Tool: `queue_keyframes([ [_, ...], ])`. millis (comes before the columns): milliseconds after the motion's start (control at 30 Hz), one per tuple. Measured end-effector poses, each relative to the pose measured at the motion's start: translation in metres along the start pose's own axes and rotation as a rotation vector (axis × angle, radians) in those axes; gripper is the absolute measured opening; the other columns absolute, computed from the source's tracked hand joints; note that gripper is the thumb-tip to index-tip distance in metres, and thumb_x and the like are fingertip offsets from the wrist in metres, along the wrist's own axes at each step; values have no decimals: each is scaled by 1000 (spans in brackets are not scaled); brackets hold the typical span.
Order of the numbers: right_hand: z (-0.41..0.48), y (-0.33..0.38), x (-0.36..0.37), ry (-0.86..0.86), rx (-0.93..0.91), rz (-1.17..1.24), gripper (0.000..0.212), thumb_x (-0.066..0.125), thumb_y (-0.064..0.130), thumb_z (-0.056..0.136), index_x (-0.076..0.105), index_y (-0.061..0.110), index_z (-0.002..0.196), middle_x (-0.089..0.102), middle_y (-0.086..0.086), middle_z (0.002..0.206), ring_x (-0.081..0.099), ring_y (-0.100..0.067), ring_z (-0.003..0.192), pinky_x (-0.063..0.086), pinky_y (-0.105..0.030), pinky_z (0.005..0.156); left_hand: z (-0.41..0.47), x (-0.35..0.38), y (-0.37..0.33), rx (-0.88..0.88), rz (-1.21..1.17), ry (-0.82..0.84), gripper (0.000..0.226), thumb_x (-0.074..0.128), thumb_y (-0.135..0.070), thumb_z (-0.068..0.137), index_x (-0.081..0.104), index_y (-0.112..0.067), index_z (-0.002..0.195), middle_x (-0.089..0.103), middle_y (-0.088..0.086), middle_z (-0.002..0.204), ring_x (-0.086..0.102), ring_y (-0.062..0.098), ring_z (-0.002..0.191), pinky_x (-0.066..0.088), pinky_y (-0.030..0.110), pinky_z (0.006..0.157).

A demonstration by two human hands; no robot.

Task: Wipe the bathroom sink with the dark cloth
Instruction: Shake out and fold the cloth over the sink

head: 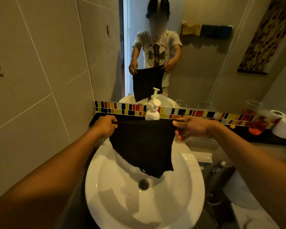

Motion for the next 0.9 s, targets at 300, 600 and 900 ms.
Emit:
queue_keyframes([
  [300, -5, -6, -26, -482, -57, 20, 27, 49, 34, 95, 65, 14, 102, 64, -2, 98, 59, -21, 100, 44, -34, 82, -10, 9, -8, -107, -114, -6, 16, 49, -14, 97, 61, -5, 101, 62, 16, 97, 61, 28, 86, 49, 31, 66],
  [600, 15, 11, 25, -445, -54, 399, 34, 49, 28, 97, 56, 9, 124, 65, -10, 115, 60, -25, 109, 52, -32, 74, -24, 36, -54, -321, -736, 89, 9, 58, -20, 92, 56, -13, 97, 62, 9, 90, 62, 16, 69, 51, 22, 50],
  [900, 22, 66, 70, -258, -308, 351, 42, 29, 42, 100, 55, 20, 126, 66, 1, 110, 62, -14, 104, 49, -30, 84, -29, 33, -85, -269, -895, 115, 29, 61, -16, 91, 55, -8, 118, 68, 14, 102, 71, 22, 76, 58, 22, 49],
])
Point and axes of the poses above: each hand's wrist, its own z-axis towards the middle knuckle, its own x-axis out of the palm, y = z × x, the point moved 8 cm from there along z, towards the middle knuckle
